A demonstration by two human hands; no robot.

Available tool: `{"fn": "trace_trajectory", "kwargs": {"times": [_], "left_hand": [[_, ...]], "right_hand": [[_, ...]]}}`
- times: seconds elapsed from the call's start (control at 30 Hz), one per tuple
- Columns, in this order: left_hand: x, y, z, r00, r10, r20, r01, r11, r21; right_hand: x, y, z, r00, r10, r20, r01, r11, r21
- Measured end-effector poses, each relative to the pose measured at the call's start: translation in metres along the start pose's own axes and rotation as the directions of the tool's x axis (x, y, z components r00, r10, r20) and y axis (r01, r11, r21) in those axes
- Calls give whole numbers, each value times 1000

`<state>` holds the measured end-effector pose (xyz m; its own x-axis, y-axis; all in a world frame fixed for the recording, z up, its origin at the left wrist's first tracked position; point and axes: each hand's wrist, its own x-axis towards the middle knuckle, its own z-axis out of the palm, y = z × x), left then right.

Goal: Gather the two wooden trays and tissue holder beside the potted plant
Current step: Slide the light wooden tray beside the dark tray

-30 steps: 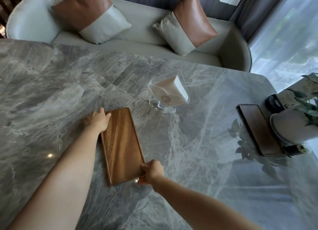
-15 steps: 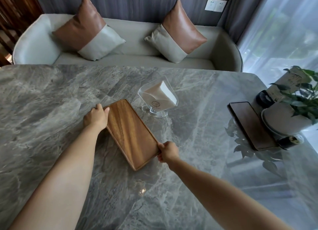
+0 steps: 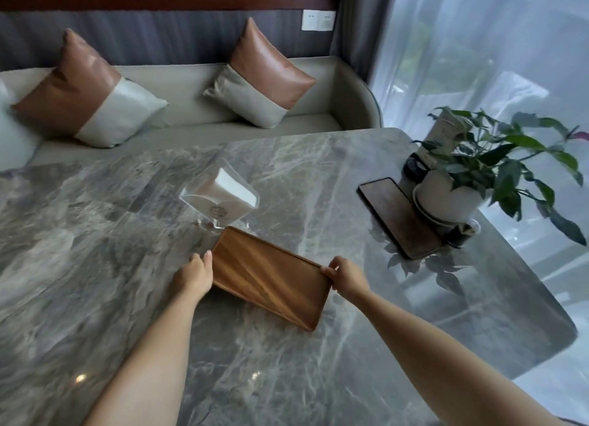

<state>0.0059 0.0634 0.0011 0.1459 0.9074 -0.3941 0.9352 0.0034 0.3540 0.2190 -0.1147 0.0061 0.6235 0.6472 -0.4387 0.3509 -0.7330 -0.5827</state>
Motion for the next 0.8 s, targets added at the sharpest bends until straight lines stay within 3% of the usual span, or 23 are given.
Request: {"fn": "trace_trajectory", "kwargs": {"times": [0.33,0.8], "left_hand": [[-18,98,56,986,139,94,-144,988,48],[1,231,97,969,190,155,-214,964,160]], "right_hand": [[15,78,-75,991,103,-81,-99,994,46],[49,136,-112,947,283,-153,-224,920,320]]}}
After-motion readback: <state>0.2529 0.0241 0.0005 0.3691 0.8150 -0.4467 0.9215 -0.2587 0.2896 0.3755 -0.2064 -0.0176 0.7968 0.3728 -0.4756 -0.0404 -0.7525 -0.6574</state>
